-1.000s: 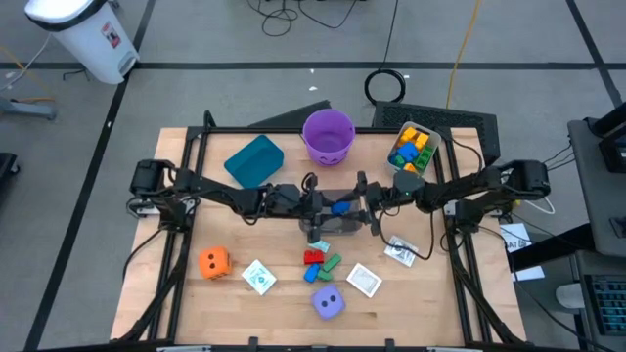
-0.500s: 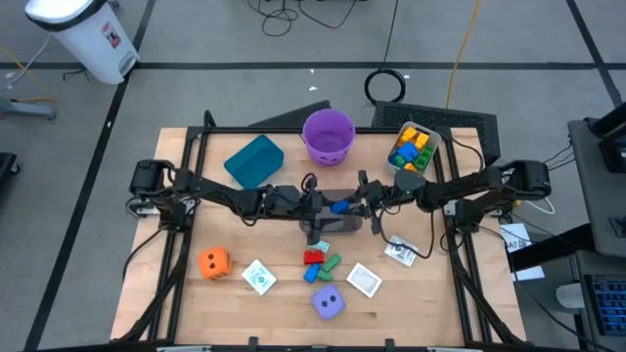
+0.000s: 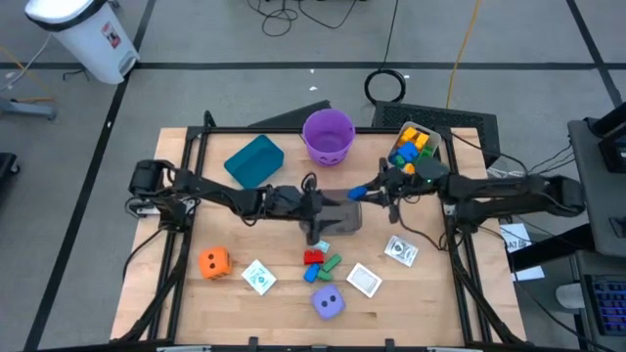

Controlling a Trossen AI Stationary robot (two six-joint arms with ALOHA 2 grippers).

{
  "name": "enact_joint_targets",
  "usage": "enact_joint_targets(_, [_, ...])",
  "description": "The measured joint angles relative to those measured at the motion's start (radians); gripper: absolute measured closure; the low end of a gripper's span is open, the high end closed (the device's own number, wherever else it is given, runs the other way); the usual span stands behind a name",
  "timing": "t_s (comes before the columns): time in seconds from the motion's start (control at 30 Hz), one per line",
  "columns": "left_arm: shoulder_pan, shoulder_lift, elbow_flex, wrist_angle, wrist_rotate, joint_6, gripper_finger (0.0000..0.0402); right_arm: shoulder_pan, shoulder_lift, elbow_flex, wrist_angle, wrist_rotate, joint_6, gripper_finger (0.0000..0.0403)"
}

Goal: Pick & Place Toys
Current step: Put the blue game piece into the white bin

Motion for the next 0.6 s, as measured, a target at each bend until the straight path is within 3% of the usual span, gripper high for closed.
enact_joint_targets(0.13, [0.001, 0.004, -0.002, -0.01, -0.004, 0.0, 0.0166, -0.022, -0.134, -0.015, -0.168, 0.12, -0.007, 0.0339])
enact_joint_targets(0.3, [0.0, 0.003, -0.002, 0.0, -0.003, 0.0, 0.0168, -0.076, -0.266, -0.017, -0.471, 0.534, -0.056, 0.0335])
enact_joint_targets(0.43, [0.0, 0.003, -0.002, 0.0, -0.003, 0.0, 0.0173, -0.158, -0.291, -0.017, -0.667, 0.85, -0.017, 0.0332])
enact_joint_targets(0.6, [0.0, 0.003, -0.001, 0.007, -0.003, 0.0, 0.0174, -0.312, -0.263, -0.018, -0.771, 1.026, 0.082, 0.0338])
